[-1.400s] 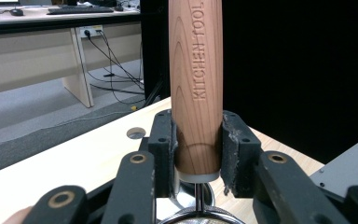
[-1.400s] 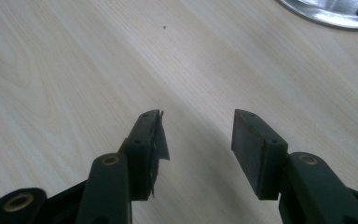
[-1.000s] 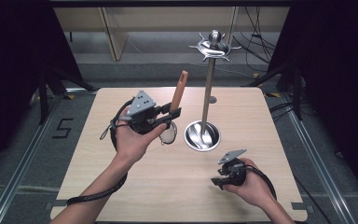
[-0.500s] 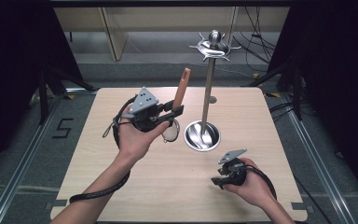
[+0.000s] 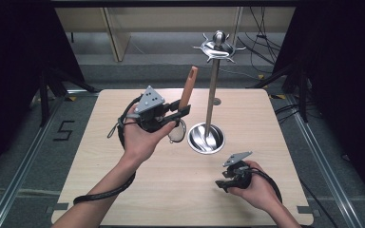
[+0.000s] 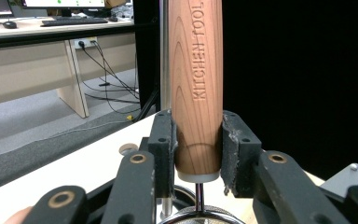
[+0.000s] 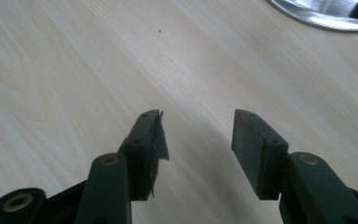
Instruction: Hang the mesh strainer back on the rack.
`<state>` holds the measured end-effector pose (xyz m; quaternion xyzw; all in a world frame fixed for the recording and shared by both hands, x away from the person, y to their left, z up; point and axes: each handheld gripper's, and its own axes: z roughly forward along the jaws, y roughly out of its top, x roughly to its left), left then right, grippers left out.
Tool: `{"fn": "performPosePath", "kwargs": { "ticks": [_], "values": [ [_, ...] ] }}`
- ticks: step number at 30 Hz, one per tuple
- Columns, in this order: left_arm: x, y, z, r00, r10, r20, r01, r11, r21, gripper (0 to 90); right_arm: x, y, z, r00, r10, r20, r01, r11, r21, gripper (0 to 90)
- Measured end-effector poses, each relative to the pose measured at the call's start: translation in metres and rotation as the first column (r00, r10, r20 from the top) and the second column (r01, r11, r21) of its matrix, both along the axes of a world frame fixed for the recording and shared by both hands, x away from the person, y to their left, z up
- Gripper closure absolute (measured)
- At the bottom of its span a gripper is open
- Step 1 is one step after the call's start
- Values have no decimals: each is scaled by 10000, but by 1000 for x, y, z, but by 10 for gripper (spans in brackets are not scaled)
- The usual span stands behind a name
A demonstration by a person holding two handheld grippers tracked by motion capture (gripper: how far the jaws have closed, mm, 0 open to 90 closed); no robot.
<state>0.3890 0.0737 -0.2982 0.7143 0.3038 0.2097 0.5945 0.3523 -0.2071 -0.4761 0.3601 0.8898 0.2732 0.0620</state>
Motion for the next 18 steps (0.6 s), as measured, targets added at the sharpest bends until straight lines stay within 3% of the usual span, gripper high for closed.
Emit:
{"fn": "performPosePath", "kwargs": {
  "ticks": [1,12,15,18],
  "values": [
    [0,0,0,10000,-2,16,2,10000,8,677,0,0,1,9999,-84,-151,84,10000,23,526],
    [3,-5,2,9999,83,108,-82,10000,-29,677,0,0,0,10000,-12,47,12,10000,6,525],
    [3,-7,3,9998,98,172,-97,9999,-66,677,0,0,1,9999,-87,-113,88,10000,32,524],
    [4,-9,3,9997,124,220,-123,9999,-70,676,0,0,0,10000,-3,56,3,10000,-1,523]
  ]
}}
